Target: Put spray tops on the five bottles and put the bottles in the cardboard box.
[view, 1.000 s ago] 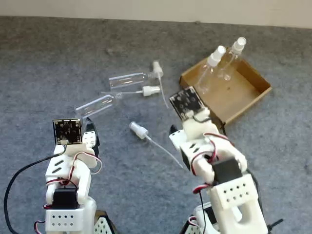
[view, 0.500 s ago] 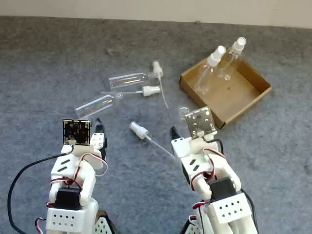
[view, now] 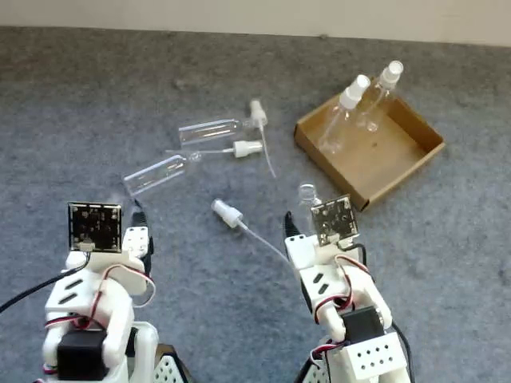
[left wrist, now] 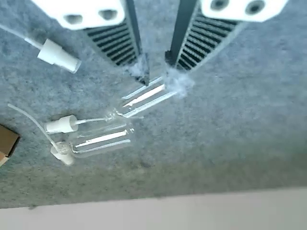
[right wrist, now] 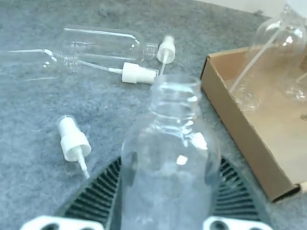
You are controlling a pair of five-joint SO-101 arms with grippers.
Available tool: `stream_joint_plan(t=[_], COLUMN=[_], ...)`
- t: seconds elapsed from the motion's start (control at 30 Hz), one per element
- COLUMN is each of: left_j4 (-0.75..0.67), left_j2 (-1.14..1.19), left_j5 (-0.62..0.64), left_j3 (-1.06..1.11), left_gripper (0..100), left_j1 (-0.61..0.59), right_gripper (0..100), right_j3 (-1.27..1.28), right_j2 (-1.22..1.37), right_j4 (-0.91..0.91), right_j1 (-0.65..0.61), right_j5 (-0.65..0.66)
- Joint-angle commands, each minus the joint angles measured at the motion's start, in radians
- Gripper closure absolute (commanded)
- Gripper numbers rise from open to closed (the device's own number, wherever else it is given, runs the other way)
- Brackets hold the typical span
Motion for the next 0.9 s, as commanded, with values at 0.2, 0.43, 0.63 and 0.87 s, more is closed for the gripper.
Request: stream_joint_plan(t=[0.2, 0.43, 0.63, 0.87], left_j4=[0.273, 0.284, 0.187, -0.025], left_j2=[0.568, 0.874, 1.099, 1.339], left_j5=[-0.041, 0.092, 0.341, 0.525], left_j3=[-0.519, -0.579, -0.596, -0.607], left_gripper=[99, 99, 85, 80], left_j1=[0.091, 0.252, 0.302, 0.3], right_gripper=[83.9, 83.9, 83.9, 83.9], right_j3=[0.036, 0.054, 0.059, 0.084], right_j2=[-0.119, -0.12, -0.12, -0.122], right_j4=[-0.021, -0.024, -0.024, -0.025], right_j1=[0.013, 0.013, 0.013, 0.013], right_j5=[-0.011, -0.011, -0.009, -0.006])
